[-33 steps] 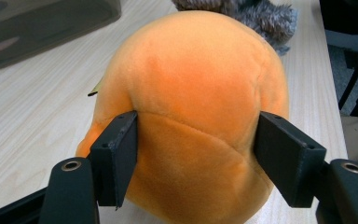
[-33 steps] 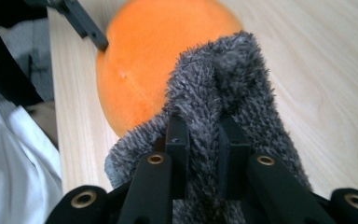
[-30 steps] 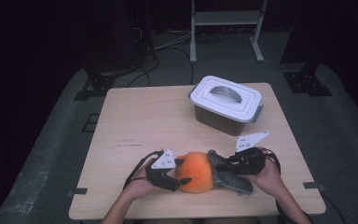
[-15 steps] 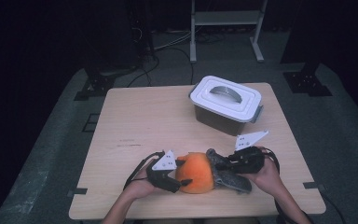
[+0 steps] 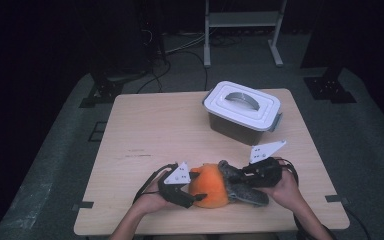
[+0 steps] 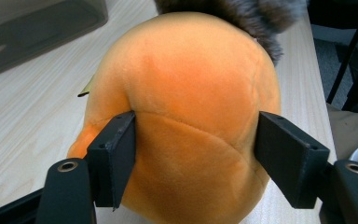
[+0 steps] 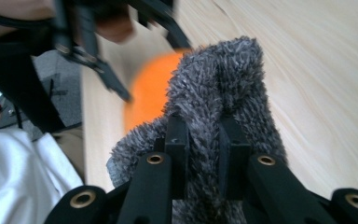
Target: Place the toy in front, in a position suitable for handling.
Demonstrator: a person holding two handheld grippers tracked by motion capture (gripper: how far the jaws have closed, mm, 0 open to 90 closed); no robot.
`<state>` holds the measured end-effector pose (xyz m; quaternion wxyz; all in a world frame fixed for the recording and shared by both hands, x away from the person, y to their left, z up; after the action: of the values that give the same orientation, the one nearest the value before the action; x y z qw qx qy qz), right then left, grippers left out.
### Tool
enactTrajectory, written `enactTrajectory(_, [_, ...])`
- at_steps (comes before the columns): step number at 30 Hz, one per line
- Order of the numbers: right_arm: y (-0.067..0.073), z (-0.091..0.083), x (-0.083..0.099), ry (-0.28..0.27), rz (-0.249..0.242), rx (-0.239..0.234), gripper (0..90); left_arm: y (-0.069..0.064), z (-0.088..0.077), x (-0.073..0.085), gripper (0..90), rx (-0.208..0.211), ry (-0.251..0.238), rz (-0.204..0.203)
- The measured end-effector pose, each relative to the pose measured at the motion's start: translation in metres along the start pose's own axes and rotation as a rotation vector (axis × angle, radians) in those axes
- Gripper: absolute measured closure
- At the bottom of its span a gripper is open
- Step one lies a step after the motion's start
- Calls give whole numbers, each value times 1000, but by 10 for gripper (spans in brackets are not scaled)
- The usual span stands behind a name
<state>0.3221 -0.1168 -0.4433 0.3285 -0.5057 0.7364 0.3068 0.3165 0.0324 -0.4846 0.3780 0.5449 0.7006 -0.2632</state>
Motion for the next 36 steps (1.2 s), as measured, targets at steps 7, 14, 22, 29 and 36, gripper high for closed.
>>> enactTrajectory(7, [1,13,14,70,-4,-27,758,2,1,-5,185,-14,-17,-6])
enactTrajectory(14, [-7,8,22,115,0,-14,759,8,1,-6,296,-27,-9,-46])
enactTrajectory(22, [0,-3,-2,26,-29,30,763,-1,3,-15,350,-49,-4,2])
enactTrajectory(29, [2,11,8,83,-40,10,760,2,-4,-23,271,-32,-45,-45])
enactTrajectory(36, [3,12,12,99,-51,-17,758,1,10,-14,191,-24,-9,-64])
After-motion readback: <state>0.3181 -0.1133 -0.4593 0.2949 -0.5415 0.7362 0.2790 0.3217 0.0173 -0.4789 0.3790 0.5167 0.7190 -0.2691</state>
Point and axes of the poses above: each handheld gripper's, and its own axes: z roughly forward along the jaws, x roughly out of its underside, y roughly to its left, the point moved 9 cm from there along z, roughly forward along the jaws, and after that the axes turned 1 degree about -z, right-handed, at the moved point
